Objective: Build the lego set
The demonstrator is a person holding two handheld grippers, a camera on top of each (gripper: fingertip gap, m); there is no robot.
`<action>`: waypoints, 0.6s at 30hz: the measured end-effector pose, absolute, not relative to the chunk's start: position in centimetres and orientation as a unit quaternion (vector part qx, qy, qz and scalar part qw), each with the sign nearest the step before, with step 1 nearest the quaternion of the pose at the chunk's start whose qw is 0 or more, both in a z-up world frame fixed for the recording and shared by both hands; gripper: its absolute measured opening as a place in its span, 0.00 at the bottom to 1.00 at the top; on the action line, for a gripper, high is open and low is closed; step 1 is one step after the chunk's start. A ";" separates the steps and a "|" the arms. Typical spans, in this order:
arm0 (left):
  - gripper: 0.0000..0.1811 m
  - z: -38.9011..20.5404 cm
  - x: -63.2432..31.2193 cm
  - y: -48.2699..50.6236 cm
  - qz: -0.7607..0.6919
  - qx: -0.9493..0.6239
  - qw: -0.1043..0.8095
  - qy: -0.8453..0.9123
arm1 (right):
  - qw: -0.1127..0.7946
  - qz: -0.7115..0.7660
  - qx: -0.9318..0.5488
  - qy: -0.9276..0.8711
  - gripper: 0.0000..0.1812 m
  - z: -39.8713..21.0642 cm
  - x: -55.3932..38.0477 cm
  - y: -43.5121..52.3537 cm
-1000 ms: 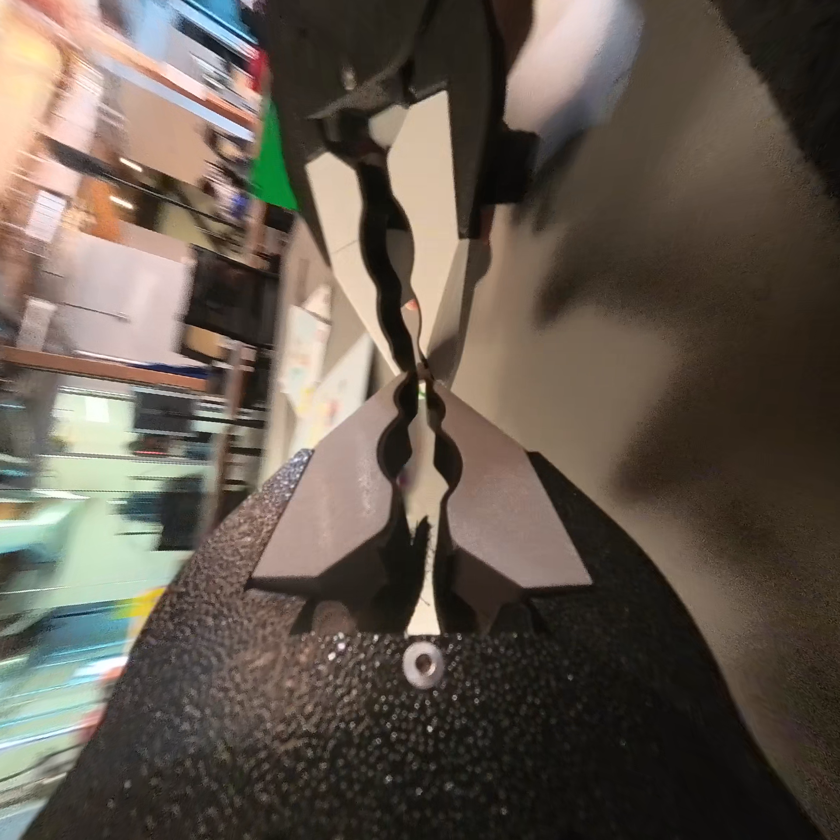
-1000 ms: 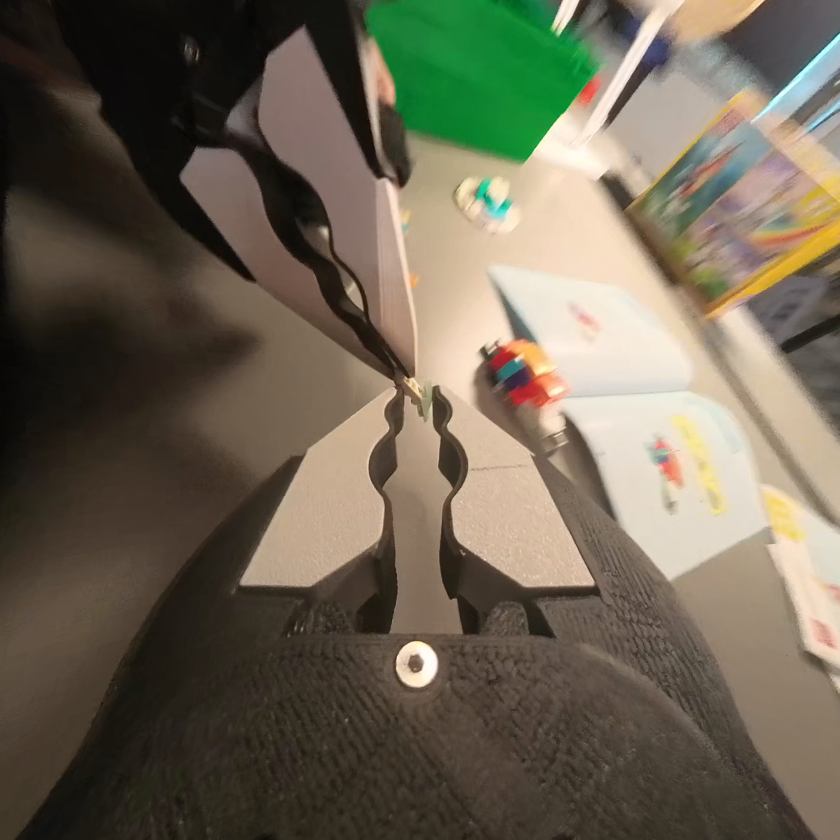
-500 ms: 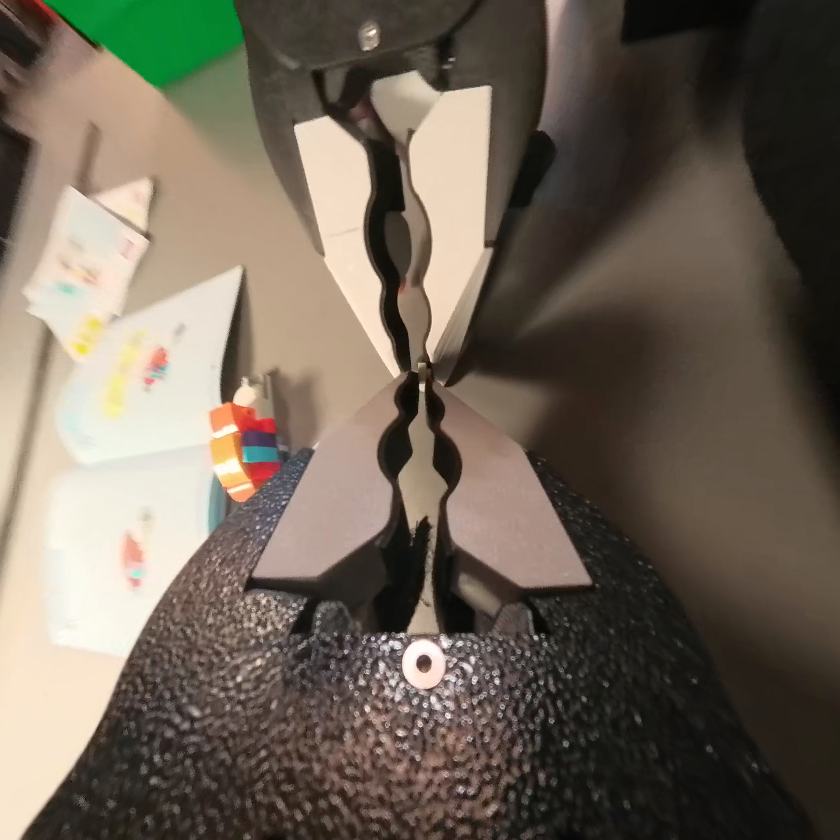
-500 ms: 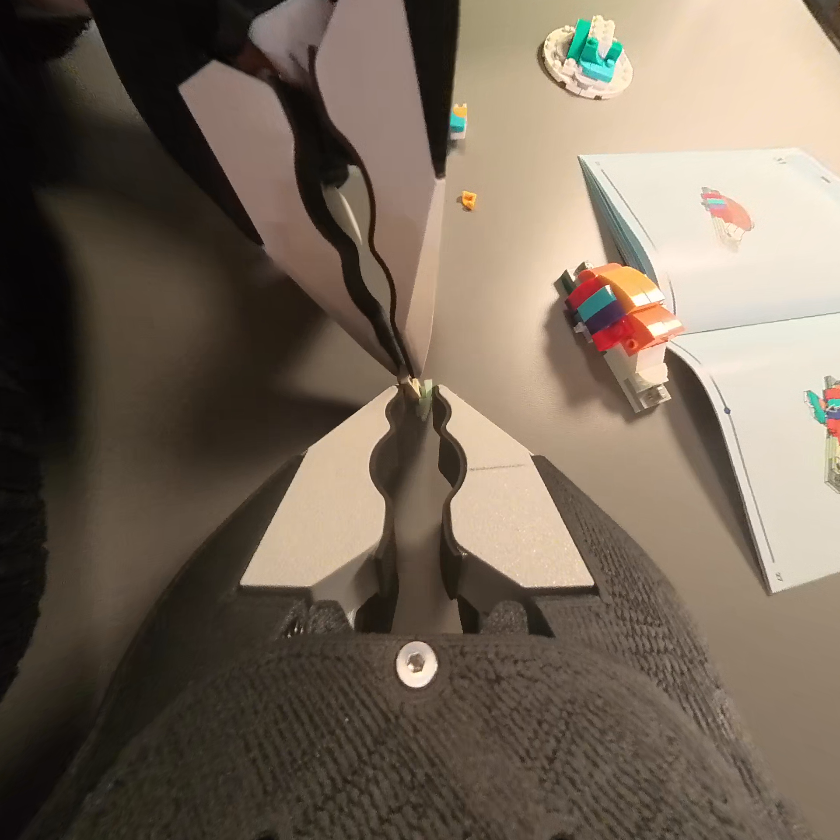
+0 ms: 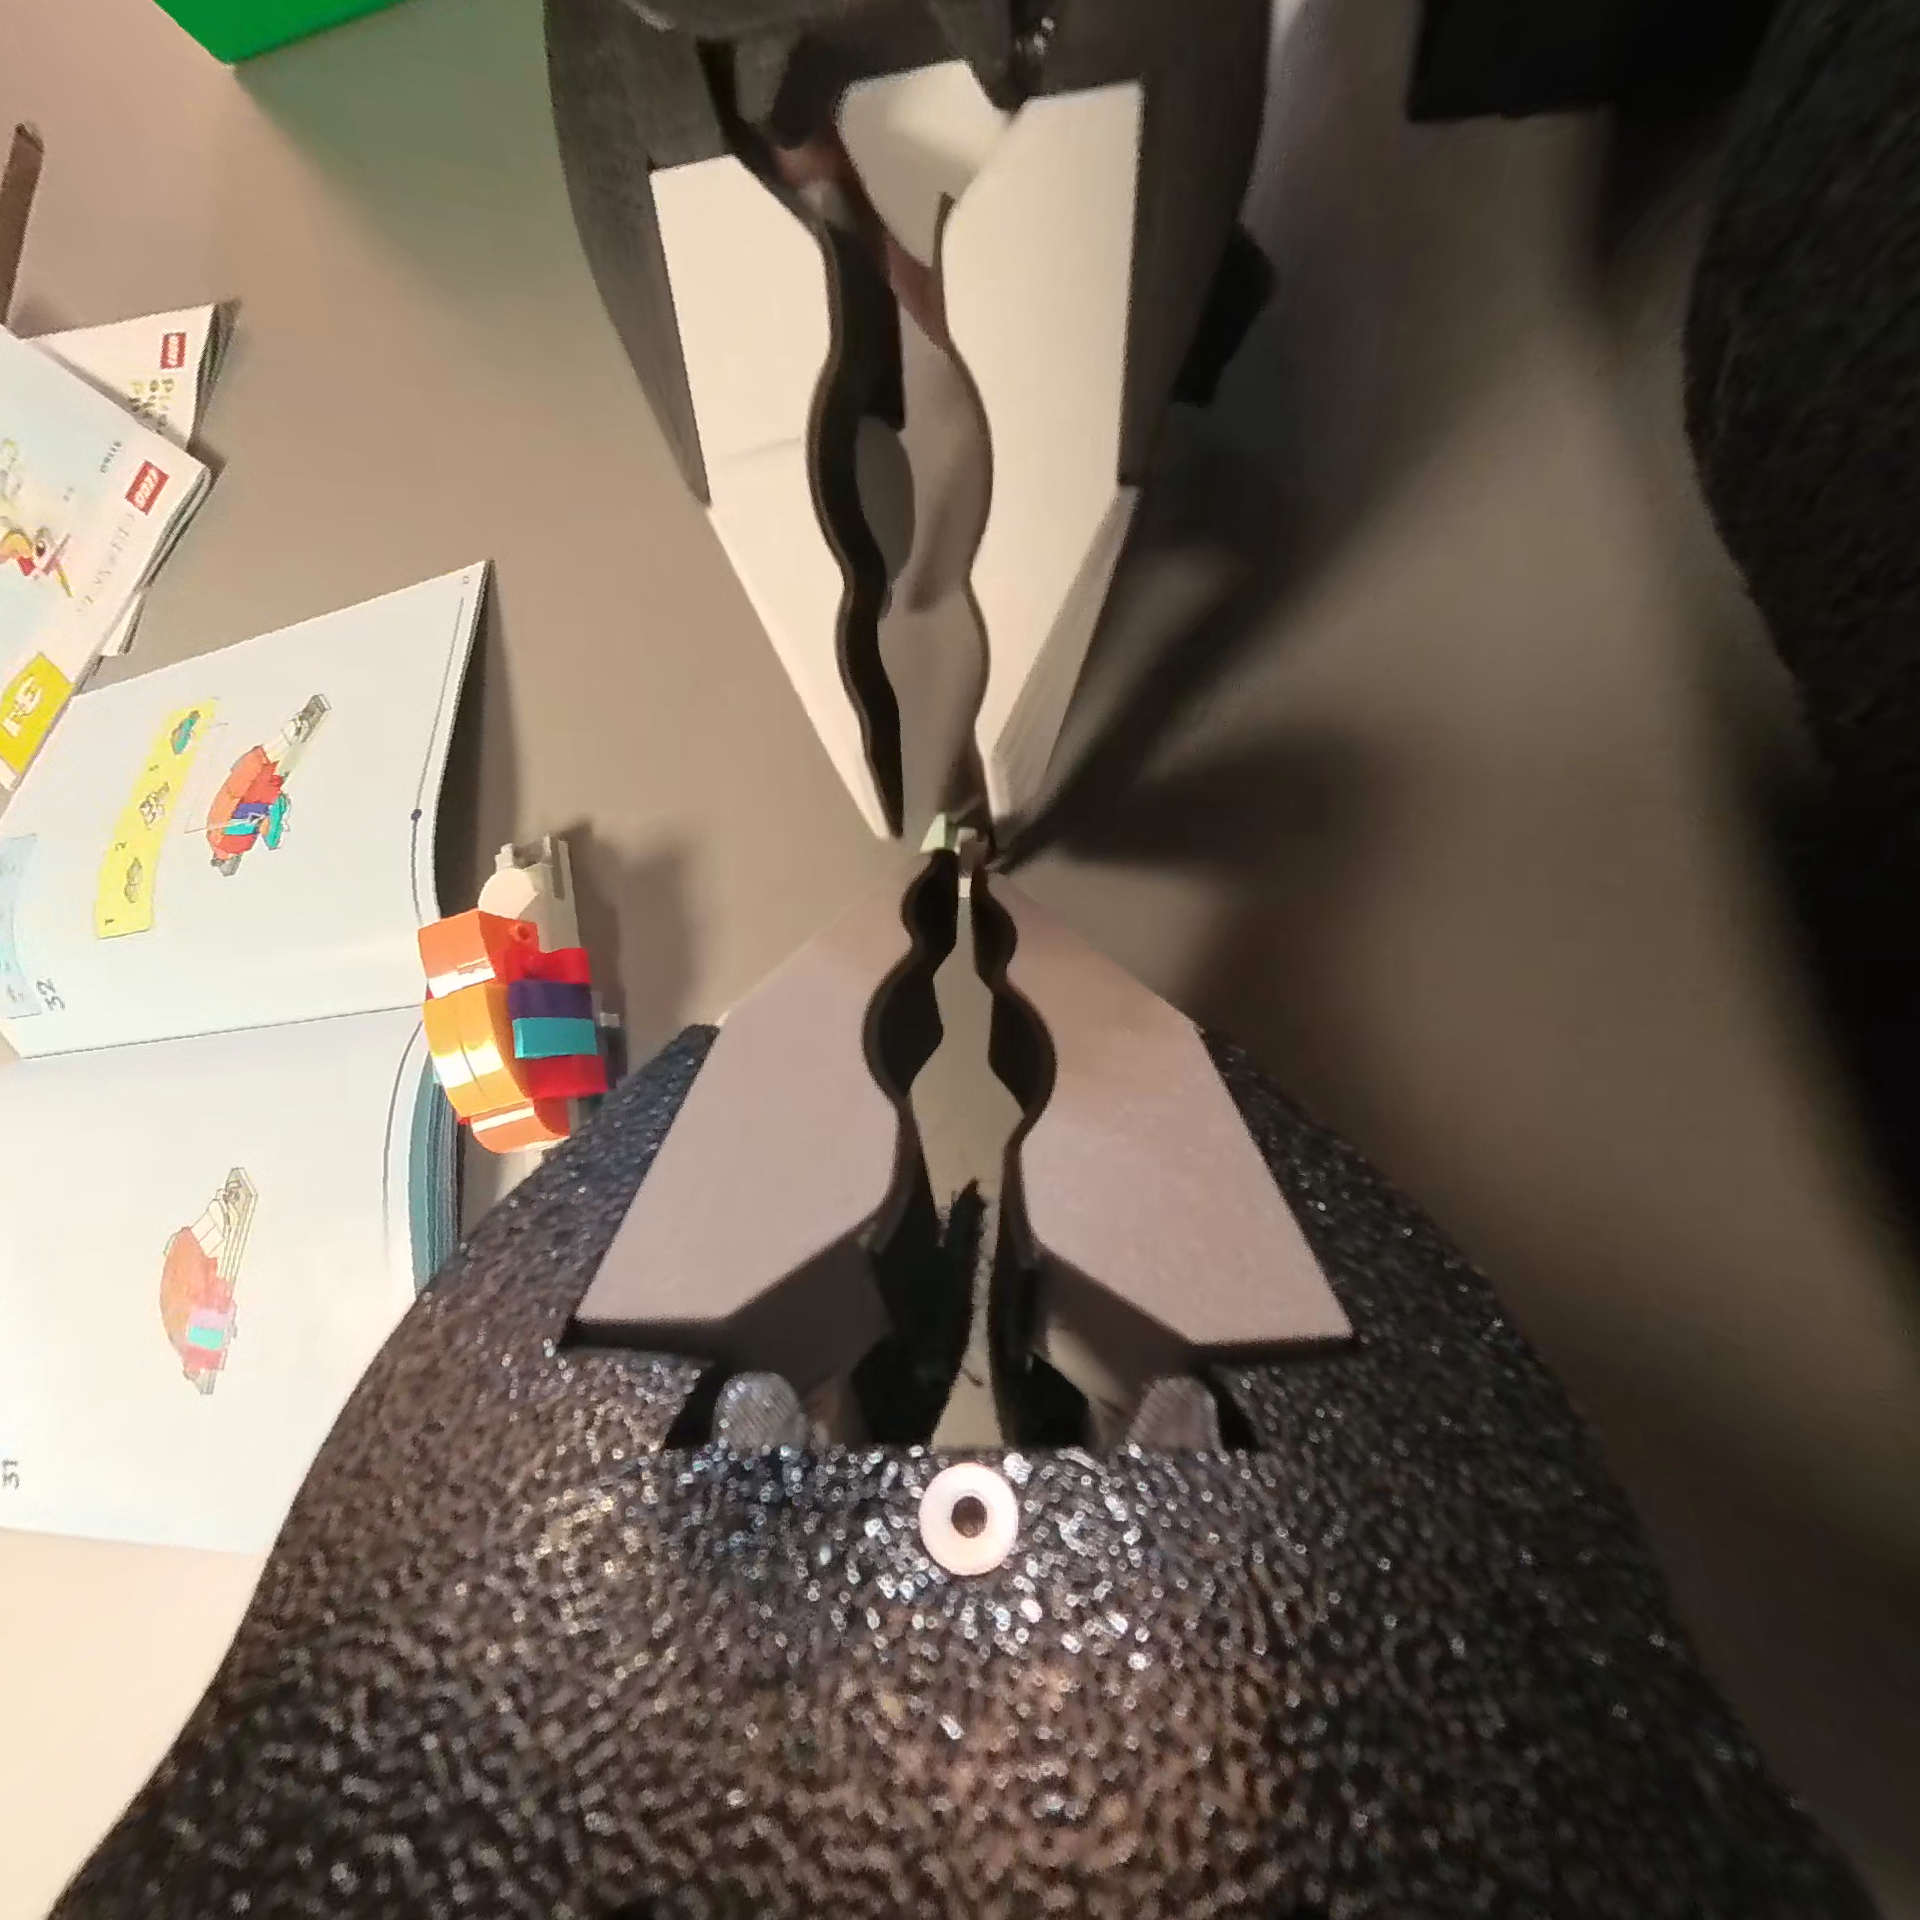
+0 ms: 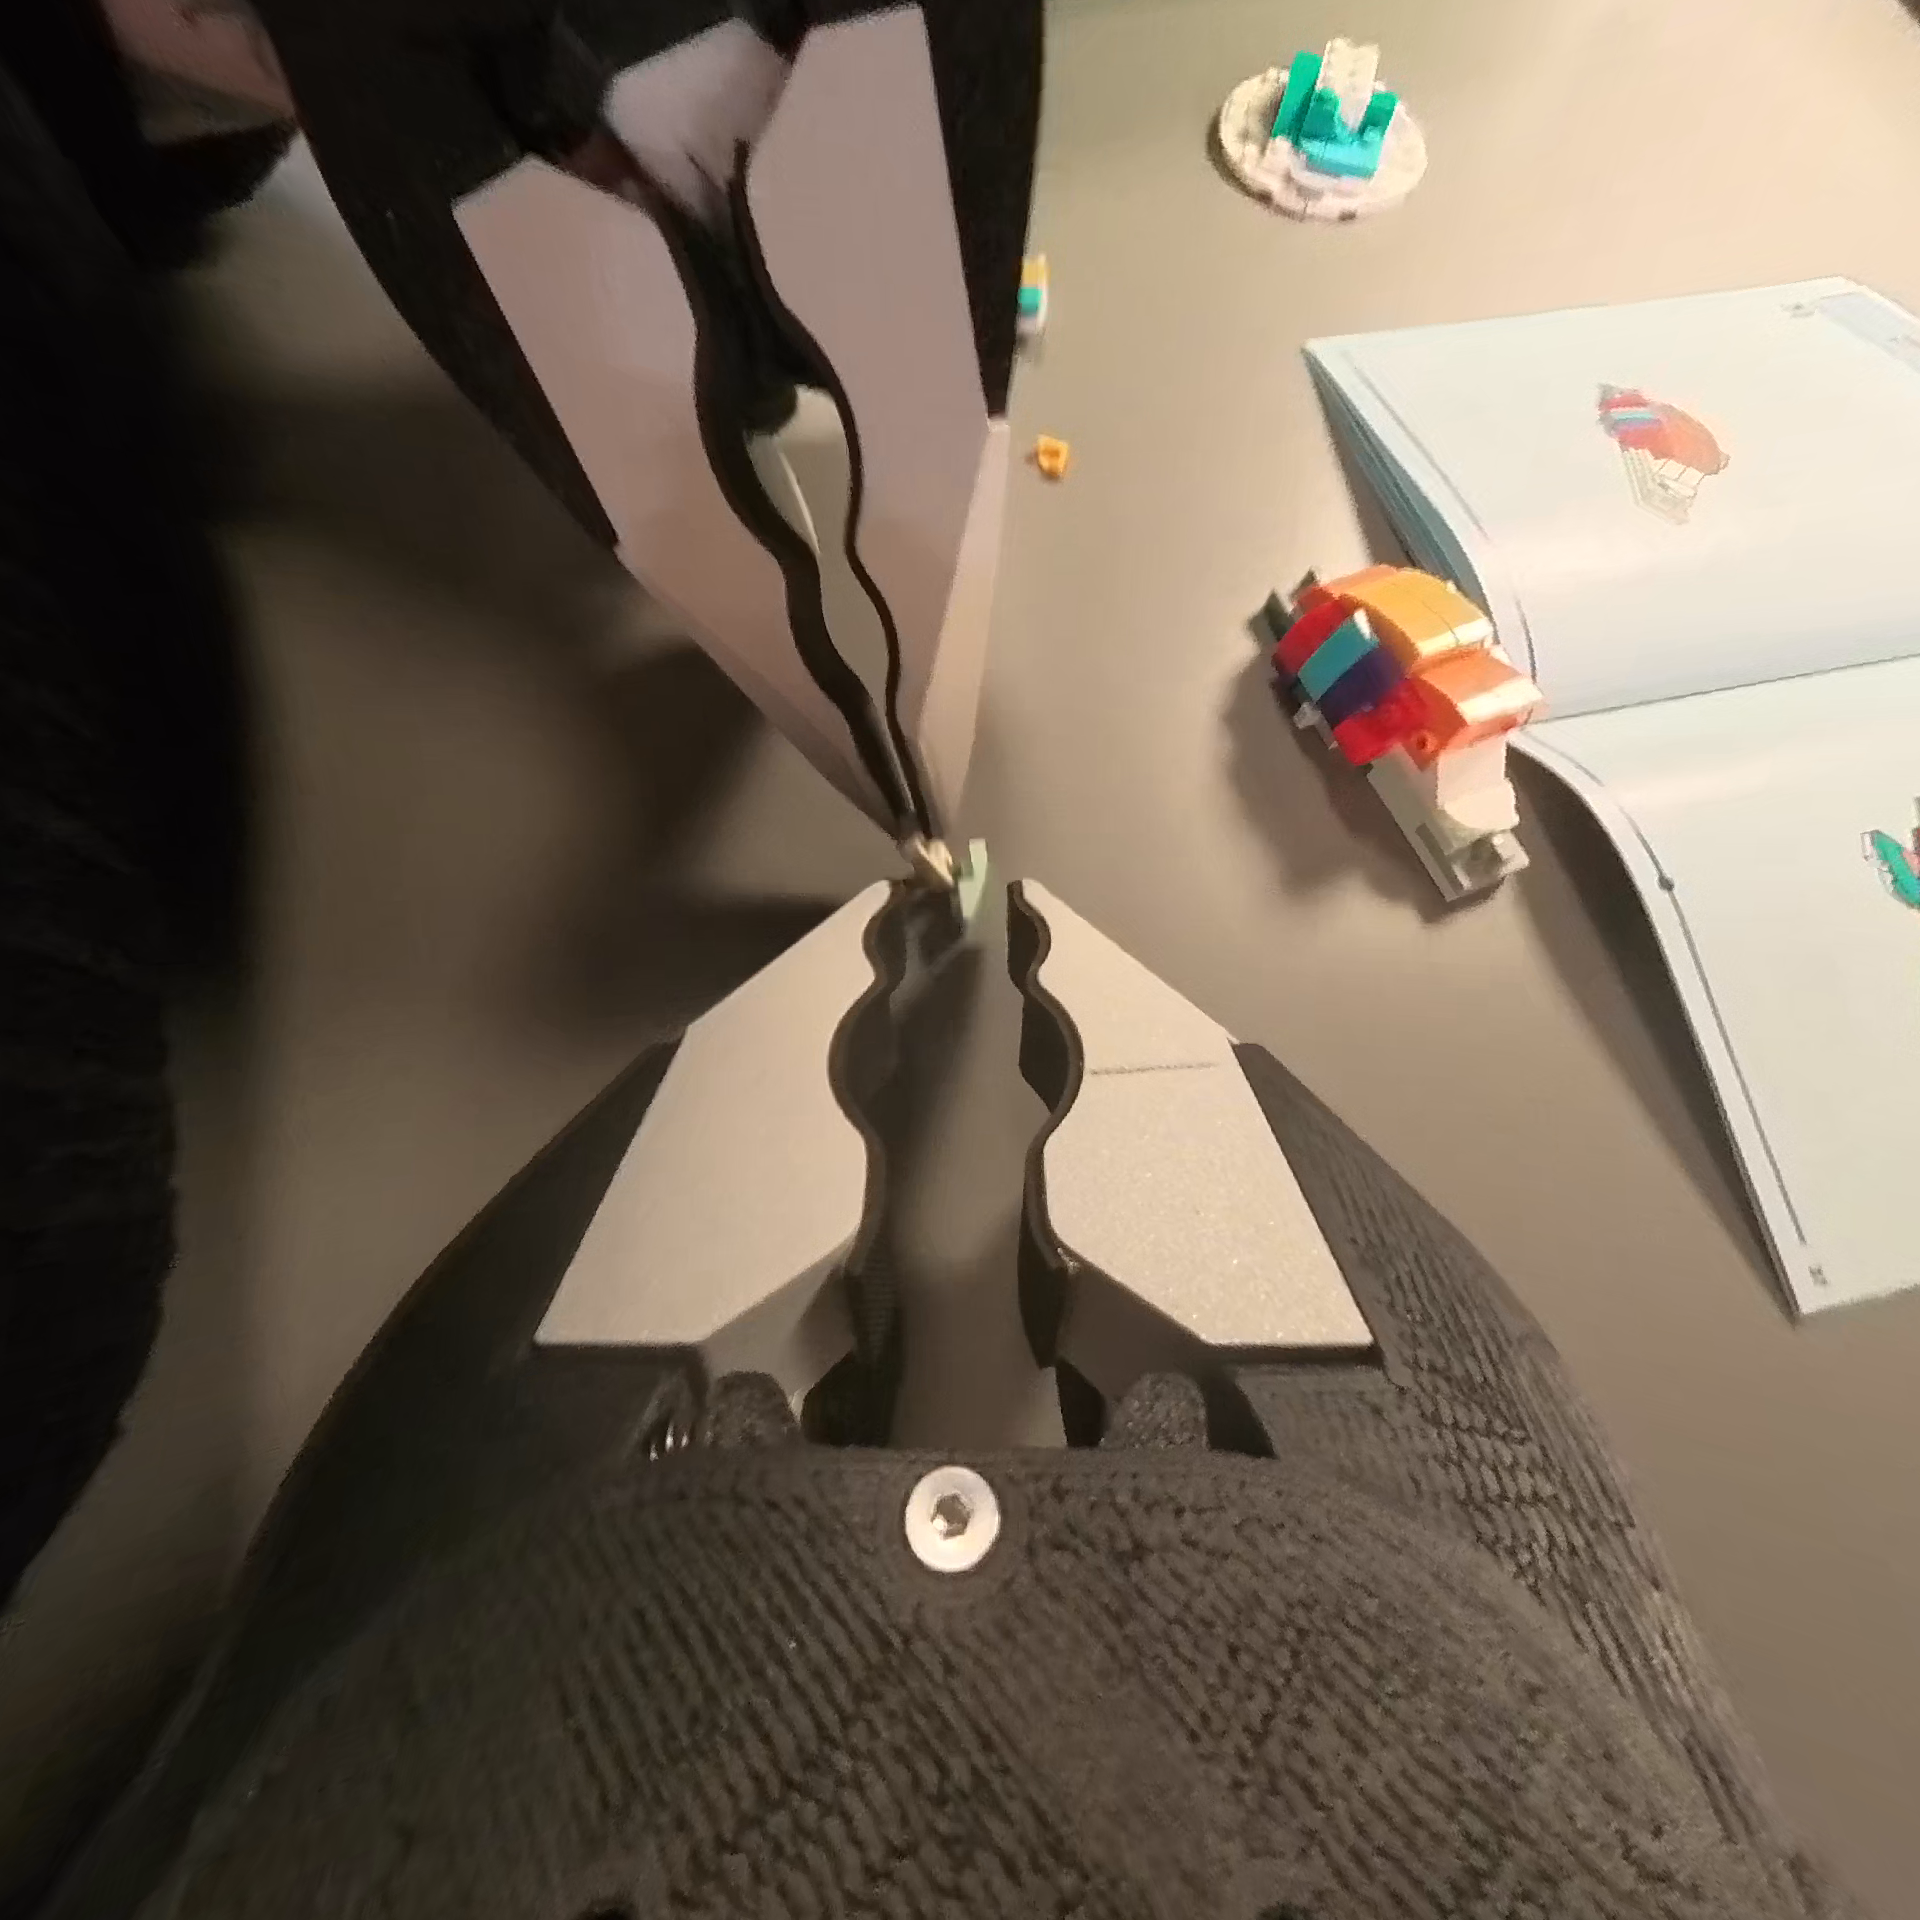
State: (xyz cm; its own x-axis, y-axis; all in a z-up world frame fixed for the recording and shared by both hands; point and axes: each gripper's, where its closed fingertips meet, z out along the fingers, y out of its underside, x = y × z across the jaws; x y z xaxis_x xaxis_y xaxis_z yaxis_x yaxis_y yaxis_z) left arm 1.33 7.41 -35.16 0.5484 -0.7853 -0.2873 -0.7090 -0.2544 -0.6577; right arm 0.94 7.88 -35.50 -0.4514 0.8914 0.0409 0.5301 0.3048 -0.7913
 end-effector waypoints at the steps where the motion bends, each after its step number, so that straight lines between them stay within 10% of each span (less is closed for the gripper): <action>1: 0.01 -35.2 1.3 7.4 -0.050 -0.790 0.387 0.473 | 0.241 0.366 -0.462 -0.771 0.10 -35.6 1.1 8.1; 18: 0.00 -35.3 1.3 7.3 -0.011 -0.774 0.395 0.495 | 0.238 0.364 -0.432 -0.790 0.02 -35.8 0.7 8.0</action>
